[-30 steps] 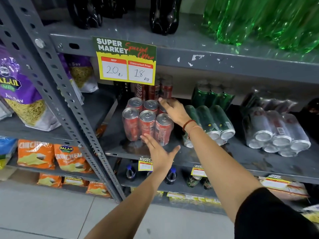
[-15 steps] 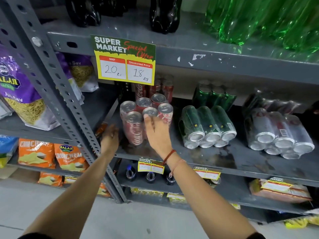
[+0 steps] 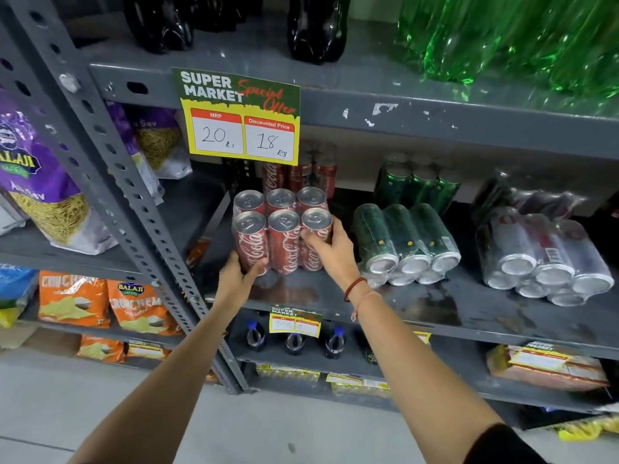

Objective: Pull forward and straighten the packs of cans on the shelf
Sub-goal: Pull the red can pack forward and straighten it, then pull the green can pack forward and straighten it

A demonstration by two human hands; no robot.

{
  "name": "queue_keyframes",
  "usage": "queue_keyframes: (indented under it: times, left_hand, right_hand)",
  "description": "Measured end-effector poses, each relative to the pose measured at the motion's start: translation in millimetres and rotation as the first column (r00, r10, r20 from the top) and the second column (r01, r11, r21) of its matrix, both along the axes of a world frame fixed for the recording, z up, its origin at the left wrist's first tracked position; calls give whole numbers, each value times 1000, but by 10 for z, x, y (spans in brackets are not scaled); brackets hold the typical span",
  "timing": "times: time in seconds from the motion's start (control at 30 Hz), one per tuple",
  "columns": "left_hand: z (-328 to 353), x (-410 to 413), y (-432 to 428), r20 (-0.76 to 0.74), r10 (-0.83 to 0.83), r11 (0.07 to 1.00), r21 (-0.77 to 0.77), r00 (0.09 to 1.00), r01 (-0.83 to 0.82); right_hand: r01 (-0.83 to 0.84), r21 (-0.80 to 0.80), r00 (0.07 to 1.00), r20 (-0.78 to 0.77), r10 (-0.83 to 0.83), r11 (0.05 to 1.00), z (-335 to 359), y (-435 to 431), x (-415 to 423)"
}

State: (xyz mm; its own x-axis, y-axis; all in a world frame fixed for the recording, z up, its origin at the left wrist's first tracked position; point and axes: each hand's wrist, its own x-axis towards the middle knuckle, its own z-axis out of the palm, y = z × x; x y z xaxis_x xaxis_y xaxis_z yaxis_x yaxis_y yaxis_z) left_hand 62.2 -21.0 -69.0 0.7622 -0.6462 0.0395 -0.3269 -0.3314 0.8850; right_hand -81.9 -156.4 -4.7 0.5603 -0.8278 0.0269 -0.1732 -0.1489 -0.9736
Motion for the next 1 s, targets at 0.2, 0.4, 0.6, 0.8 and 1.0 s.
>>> queue_keyframes:
  times: [0.2,0.4,0.6,0.8,1.0]
  left_hand:
    - [51,271,95,-223,-196,980,-3,955,200]
    - [180,-248,98,-81,204,965,-154,976,-215]
    - [575,-1694,-374,299,-118,933,-293,947,209]
    - [832,-1850,-1435,-43,-170,984,-55,985,167]
    - [631,-1568,-1713,-348,60,998,8,935,-61]
  right_hand:
    - [160,-239,986,-13,-168,958,-115,408,48]
    - [139,-318,987,-33,-158,938,150,214,-230]
    - [451,-479,859,3,-513,753,512,-723,-935]
    - [234,76,869,-463,-173,969,271,-1421,-1559]
    - [193,309,972,-188,-140,931,26,-1398,-1631]
